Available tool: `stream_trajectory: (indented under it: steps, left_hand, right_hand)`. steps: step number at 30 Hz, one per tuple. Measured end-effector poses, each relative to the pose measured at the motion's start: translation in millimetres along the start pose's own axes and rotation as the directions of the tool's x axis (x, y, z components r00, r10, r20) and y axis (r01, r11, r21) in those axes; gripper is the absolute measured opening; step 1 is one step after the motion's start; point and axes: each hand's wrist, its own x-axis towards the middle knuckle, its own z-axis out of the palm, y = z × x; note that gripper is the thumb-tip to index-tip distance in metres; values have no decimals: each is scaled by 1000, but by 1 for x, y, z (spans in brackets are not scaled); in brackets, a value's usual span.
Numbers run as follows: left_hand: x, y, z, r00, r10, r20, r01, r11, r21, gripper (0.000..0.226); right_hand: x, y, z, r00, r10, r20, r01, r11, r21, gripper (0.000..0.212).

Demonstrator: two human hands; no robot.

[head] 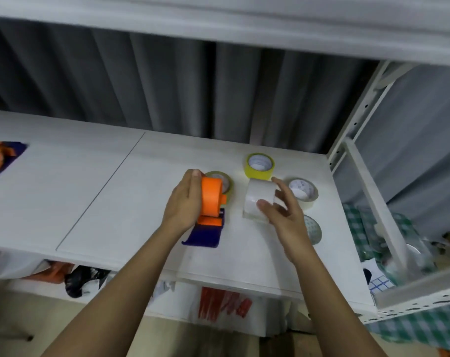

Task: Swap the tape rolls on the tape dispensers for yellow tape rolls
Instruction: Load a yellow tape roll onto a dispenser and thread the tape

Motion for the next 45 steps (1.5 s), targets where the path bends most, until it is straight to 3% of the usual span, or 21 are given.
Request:
stream_trajectory:
  steps: [2,3,5,8,11,13,14,16,17,20,23,25,27,28,30,33,36,39,43,45]
  left_hand:
    - [3,-9,-8,1000,-14,-16,15,999,51,32]
    - [3,-12,-10,1000,-21,-20,22,997,76,29]
    - [0,-18,-14,999,-29,-33,33,993,117,27]
    - [-5,-26,-20,996,-59,-62,65,993,99,35]
    - [-8,-30,-24,995,-78,-66,84,993,89,39]
    - [-8,-30,-28,995,-80,-67,87,991,100,37]
    - [-7,-30,-30,995,-78,-68,85,990,108,37]
    - [-6,-30,-34,994,-76,-77,85,989,123,39]
    - [-5,-30,-36,994,-75,-82,86,988,128,40]
    - [-5,-33,-41,993,-72,-92,85,986,143,38]
    - [-5,-35,-43,992,-72,-104,87,985,148,38]
    - [-4,-35,-42,992,-70,-106,85,986,142,36]
    - [-3,-33,-40,993,-58,-103,72,989,132,36]
    - [-3,-31,-38,993,-49,-103,62,990,123,38]
    - [-4,-28,-35,995,-39,-94,48,994,99,42]
    - [-5,-22,-26,998,-47,-45,48,998,30,36]
    - [-10,-16,-15,999,-37,19,38,998,-48,30]
    - [-17,-5,-3,998,1,65,4,997,-78,30]
    - [-28,9,9,994,49,100,-41,996,-77,31]
    - [-34,15,14,989,74,130,-68,996,-53,35]
  right_hand:
    - [18,11,-4,997,-47,-65,23,941,-339,63]
    - [31,18,-5,997,-76,-29,49,841,-539,69]
    - [57,30,-3,994,-43,98,106,531,-841,77]
    - [88,43,1,980,166,112,89,144,-986,80]
    - [105,46,14,953,273,132,139,-8,-990,88]
    - [112,41,37,944,206,256,255,32,-966,86]
    - [116,38,52,932,169,319,305,107,-946,84]
    - [123,34,81,889,220,402,341,267,-901,88]
    - [127,34,93,860,289,420,339,291,-895,94]
    - [134,40,110,803,429,413,362,198,-911,105]
    - [136,49,111,813,390,431,407,147,-901,95]
    - [136,50,106,835,355,420,384,170,-907,88]
    - [132,46,97,889,272,368,281,311,-908,87]
    - [127,42,91,926,203,318,200,449,-871,86]
    - [110,32,78,980,59,188,79,755,-651,75]
    - [73,15,55,993,91,70,-73,970,-233,54]
    - [40,5,33,982,163,96,-165,986,18,57]
    - [14,-3,18,984,140,110,-141,990,0,61]
    - [-11,-6,8,987,98,124,-96,995,-22,30]
    - [-19,-8,5,989,109,99,-111,994,12,28]
